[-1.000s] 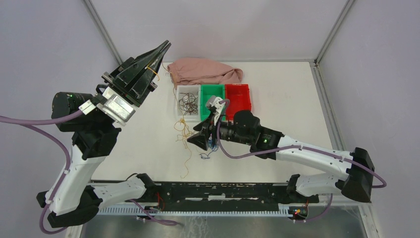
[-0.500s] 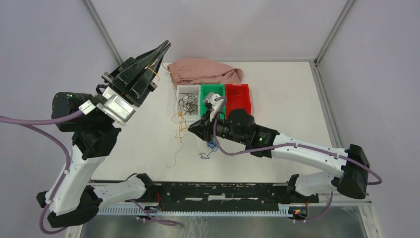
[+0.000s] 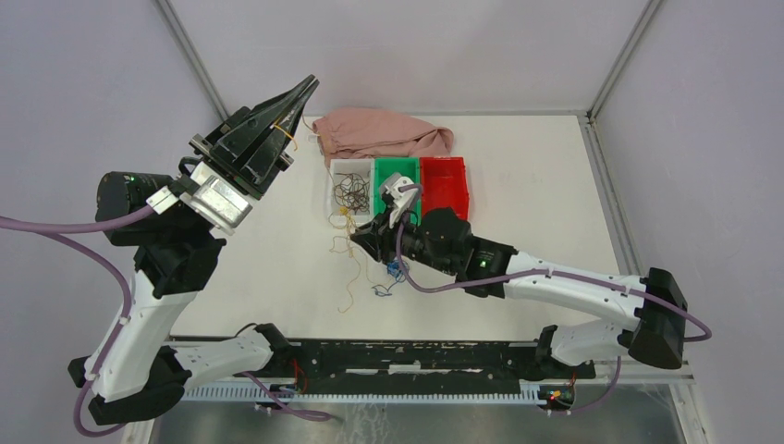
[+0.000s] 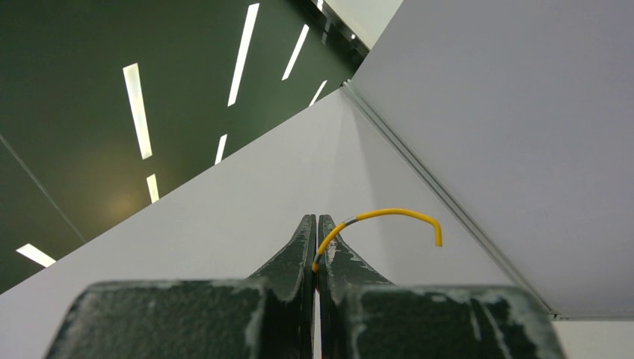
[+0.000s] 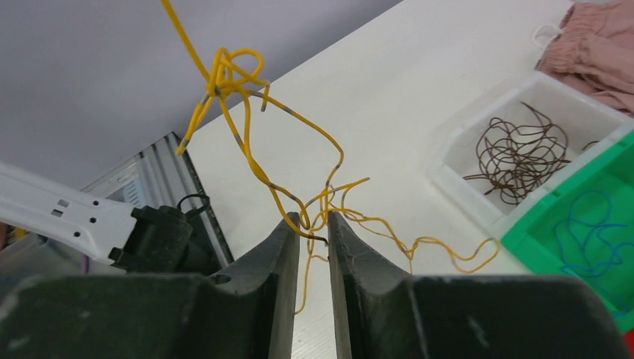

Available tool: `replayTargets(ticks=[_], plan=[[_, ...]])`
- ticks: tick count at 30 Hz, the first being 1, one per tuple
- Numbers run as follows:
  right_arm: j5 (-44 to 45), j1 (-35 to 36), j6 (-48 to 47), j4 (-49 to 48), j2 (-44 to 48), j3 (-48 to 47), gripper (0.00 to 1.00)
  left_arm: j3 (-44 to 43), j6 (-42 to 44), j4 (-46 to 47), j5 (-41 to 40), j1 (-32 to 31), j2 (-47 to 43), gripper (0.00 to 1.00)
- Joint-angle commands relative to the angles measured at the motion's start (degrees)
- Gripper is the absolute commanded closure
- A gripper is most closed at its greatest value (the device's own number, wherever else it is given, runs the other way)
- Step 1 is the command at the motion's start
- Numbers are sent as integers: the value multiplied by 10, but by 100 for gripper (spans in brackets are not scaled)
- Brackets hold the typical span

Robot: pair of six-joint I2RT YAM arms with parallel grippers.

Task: Untangle the cables
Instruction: Untie the cable.

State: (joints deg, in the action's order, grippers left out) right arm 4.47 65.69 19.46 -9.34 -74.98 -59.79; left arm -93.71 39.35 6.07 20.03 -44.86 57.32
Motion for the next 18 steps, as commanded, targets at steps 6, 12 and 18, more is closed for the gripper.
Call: replayTargets(ticks=[6,12,18], plan=[[59,8,-30,-1,27,5,77,-14,0,9,-2,-3,-8,97],[60,8,-34,24,37,2,89,-16,9,9,-3,-3,-9,97],[96,8,-40,34,60,18,99,-21,20,2,-12,-3,-13,97]])
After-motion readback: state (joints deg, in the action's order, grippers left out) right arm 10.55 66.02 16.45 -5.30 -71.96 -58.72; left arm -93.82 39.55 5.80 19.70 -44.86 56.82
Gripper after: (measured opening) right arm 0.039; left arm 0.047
